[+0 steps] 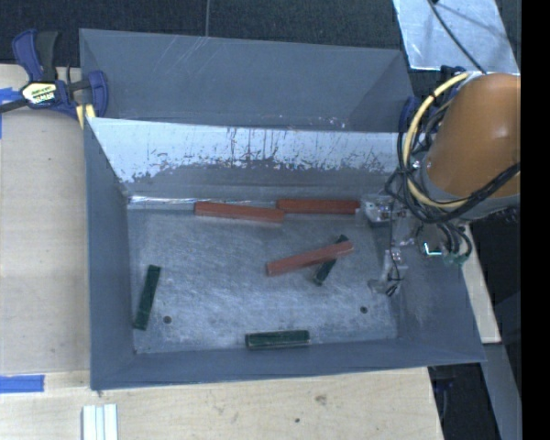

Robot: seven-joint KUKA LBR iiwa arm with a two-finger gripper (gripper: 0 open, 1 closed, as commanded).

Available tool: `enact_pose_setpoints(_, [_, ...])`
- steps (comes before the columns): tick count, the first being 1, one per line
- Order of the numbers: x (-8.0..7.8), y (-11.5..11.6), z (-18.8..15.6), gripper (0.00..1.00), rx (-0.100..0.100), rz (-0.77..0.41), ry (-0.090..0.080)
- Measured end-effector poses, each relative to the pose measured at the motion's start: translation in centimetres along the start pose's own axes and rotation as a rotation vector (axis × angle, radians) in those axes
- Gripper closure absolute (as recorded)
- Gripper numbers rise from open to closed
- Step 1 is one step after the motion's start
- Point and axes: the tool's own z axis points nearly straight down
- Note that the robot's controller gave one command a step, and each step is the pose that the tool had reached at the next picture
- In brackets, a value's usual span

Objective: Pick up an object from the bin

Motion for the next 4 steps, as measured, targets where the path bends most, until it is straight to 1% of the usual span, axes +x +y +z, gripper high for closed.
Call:
enact_pose_setpoints(1, [-3.5,5.8,13.0,0.00,-0.002,0.075,0.000])
enact_pose_setpoints(2, [-3.6,5.5,12.5,1.00,0.000,0.076,-0.007])
enact_pose_setpoints(3, [-5.3,4.9,-3.2,1.00,0.001,0.043,-0.018])
enact_pose_setpoints(4, [-3.8,5.1,-2.3,1.00,0.001,-0.227,-0.006])
